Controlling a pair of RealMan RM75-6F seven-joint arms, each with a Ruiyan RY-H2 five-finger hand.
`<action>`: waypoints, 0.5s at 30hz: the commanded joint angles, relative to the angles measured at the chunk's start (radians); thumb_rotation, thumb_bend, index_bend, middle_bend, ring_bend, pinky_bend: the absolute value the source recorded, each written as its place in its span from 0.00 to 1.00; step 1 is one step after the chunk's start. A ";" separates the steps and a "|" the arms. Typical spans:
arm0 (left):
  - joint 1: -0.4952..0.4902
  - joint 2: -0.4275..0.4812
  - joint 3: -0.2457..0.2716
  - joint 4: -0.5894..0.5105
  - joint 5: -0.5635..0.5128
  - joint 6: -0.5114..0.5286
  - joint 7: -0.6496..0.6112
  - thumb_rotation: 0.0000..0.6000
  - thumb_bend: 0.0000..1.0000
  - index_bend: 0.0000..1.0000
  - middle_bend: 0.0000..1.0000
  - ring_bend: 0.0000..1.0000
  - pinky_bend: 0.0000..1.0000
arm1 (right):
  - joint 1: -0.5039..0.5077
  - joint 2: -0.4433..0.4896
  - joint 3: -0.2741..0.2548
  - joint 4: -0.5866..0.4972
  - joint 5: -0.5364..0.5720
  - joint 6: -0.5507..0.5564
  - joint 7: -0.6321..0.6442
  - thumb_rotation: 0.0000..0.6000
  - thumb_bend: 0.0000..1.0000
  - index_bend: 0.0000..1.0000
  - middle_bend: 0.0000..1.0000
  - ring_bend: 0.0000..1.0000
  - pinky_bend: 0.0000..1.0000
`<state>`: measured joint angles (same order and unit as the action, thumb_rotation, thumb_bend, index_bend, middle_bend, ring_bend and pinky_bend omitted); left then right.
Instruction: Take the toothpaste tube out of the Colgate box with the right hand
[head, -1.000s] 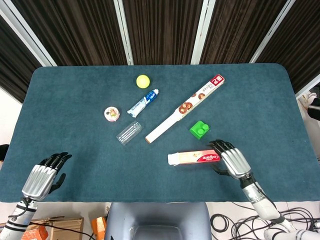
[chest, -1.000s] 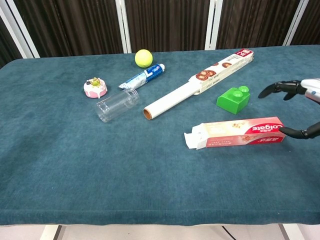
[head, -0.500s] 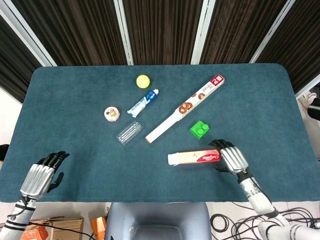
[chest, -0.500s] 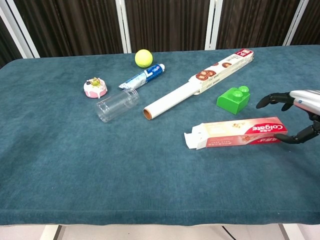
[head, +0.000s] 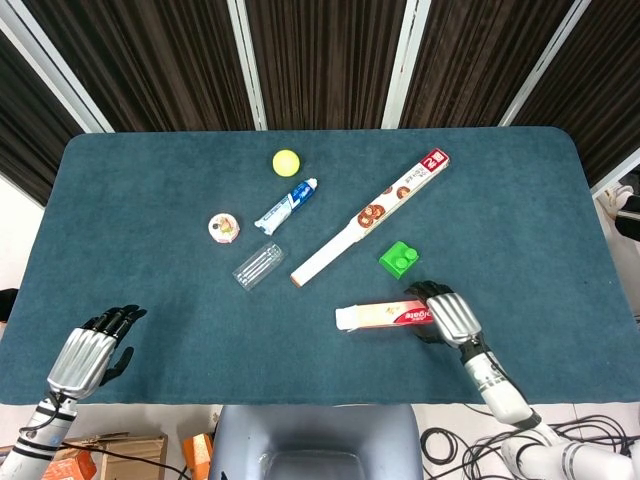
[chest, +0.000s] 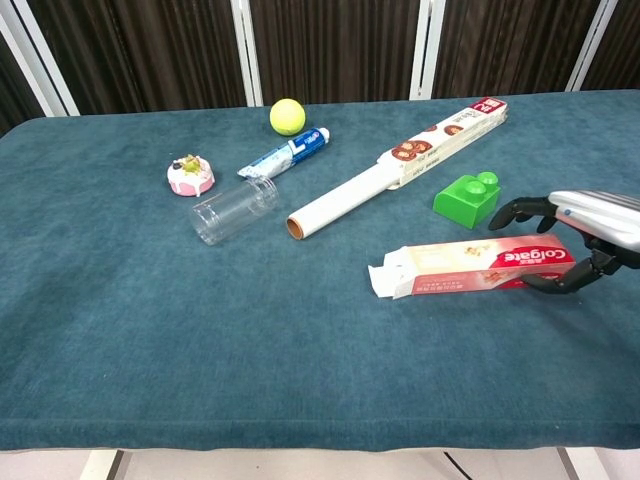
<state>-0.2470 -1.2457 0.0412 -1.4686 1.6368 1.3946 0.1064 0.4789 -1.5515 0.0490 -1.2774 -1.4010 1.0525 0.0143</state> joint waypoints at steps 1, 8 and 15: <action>-0.003 0.000 0.001 0.001 0.002 -0.006 -0.004 1.00 0.46 0.22 0.21 0.22 0.46 | 0.002 -0.010 0.003 0.009 -0.001 0.000 0.000 1.00 0.26 0.30 0.23 0.18 0.29; -0.006 -0.001 0.004 0.007 0.016 -0.004 -0.015 1.00 0.46 0.22 0.21 0.22 0.46 | 0.005 -0.039 0.005 0.044 -0.006 0.002 -0.011 1.00 0.26 0.35 0.26 0.26 0.37; -0.008 0.000 0.005 0.009 0.019 -0.008 -0.022 1.00 0.46 0.22 0.21 0.22 0.46 | 0.000 -0.051 0.009 0.061 -0.004 0.012 -0.030 1.00 0.26 0.43 0.33 0.35 0.46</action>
<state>-0.2549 -1.2458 0.0465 -1.4599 1.6557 1.3868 0.0846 0.4802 -1.6014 0.0571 -1.2185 -1.4048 1.0623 -0.0131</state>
